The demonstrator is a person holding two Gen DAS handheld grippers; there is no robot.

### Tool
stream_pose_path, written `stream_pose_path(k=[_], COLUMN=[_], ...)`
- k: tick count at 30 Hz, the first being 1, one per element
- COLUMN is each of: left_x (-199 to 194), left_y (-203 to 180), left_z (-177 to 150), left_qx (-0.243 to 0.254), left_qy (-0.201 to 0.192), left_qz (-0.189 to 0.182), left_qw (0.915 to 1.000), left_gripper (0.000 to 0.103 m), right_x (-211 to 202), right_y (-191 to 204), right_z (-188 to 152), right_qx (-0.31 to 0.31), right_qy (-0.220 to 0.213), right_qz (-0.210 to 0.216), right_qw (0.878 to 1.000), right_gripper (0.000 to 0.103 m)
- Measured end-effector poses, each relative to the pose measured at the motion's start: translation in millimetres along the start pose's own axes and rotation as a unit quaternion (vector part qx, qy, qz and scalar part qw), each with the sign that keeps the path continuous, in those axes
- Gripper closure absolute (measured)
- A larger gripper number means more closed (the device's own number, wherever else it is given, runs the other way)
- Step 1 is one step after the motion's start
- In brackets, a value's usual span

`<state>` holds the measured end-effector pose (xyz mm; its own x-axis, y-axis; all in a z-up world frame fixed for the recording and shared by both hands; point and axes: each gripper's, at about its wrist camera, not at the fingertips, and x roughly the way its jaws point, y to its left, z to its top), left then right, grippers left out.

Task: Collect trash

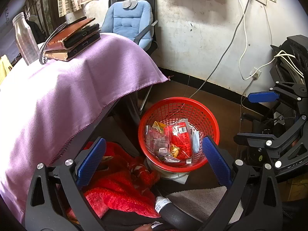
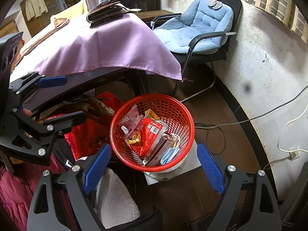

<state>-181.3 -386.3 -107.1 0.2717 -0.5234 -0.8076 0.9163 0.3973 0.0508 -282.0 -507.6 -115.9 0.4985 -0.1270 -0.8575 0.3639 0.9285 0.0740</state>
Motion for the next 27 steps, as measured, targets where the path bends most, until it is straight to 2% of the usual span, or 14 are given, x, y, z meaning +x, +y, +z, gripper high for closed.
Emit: stream_pose_path(k=[10, 27], left_x=[0.0, -1.1], left_y=[-1.5, -1.8], left_z=[-2.2, -1.4], left_qx=[0.002, 0.004], left_qy=[0.000, -0.003], left_qz=[-0.009, -0.002], left_qw=[1.0000, 1.0000], left_gripper=[0.007, 0.007], right_x=[0.2, 0.3], right_y=[-1.2, -0.4], right_z=[-2.9, -2.1], right_qx=[0.000, -0.001], right_qy=[0.002, 0.001], right_qz=[-0.001, -0.001], right_qw=[1.000, 1.000], right_gripper=[0.014, 0.014])
